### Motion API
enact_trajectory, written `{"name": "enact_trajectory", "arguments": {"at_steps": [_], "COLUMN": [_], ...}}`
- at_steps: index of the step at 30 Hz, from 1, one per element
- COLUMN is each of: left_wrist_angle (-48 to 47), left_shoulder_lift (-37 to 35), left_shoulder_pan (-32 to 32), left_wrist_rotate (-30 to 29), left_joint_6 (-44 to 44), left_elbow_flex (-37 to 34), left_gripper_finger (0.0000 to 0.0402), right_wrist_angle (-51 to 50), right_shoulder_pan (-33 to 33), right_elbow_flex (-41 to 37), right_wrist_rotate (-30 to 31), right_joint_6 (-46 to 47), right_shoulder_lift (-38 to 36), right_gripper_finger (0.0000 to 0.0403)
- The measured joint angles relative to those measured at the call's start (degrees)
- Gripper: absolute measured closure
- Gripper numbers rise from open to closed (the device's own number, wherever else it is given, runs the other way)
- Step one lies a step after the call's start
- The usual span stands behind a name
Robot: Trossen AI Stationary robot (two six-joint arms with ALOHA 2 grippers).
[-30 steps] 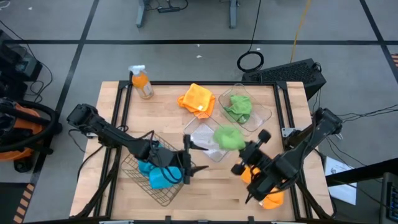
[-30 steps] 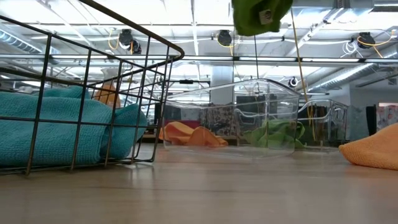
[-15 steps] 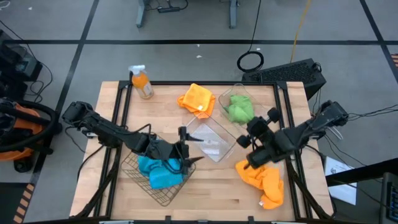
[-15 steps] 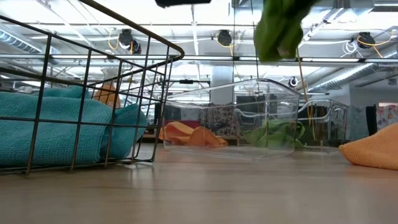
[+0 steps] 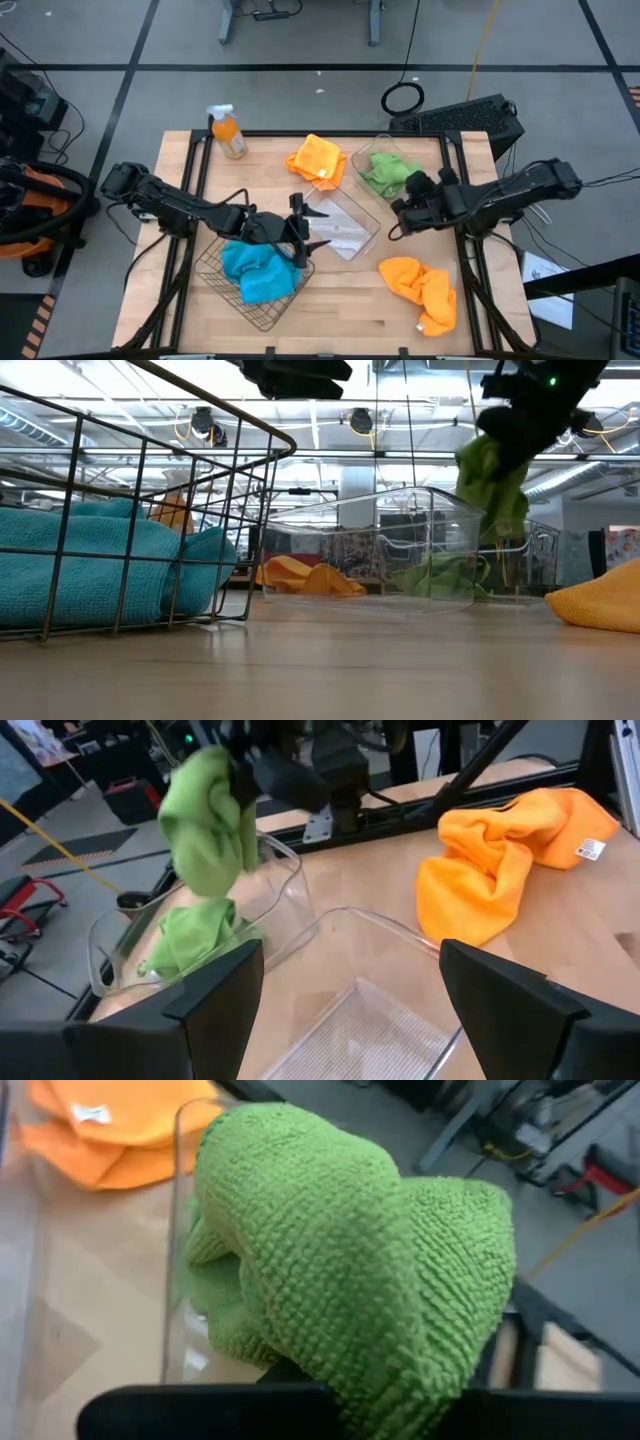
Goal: Sort microfiber towel by color & place in baskets
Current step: Put the green microfiber towel into the top transparent bin
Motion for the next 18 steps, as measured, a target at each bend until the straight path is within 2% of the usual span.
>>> {"name": "enact_trajectory", "arguments": {"at_steps": [6,18], "left_wrist_angle": [0.08,-0.15], "left_shoulder_lift": [0.00,0.00], "left_shoulder_pan": [0.16,0.16], "left_wrist_rotate": [0.17,1.70], "left_joint_6": [0.02,0.42], "left_elbow_flex": [0.00,0.04], "left_gripper_finger": [0.0093,0.0093], "right_wrist_angle": [9.62,11.52], "right_shoulder_pan": [-4.27,-9.61], "right_elbow_flex": [-5.31,-8.06], "right_wrist_rotate": [-3.65,-12.45], "right_joint_6": [-5.22,-4.97], "right_shoulder_lift": [-0.42,-0.33], "right_gripper_finger": [0.0389,0.0389]}}
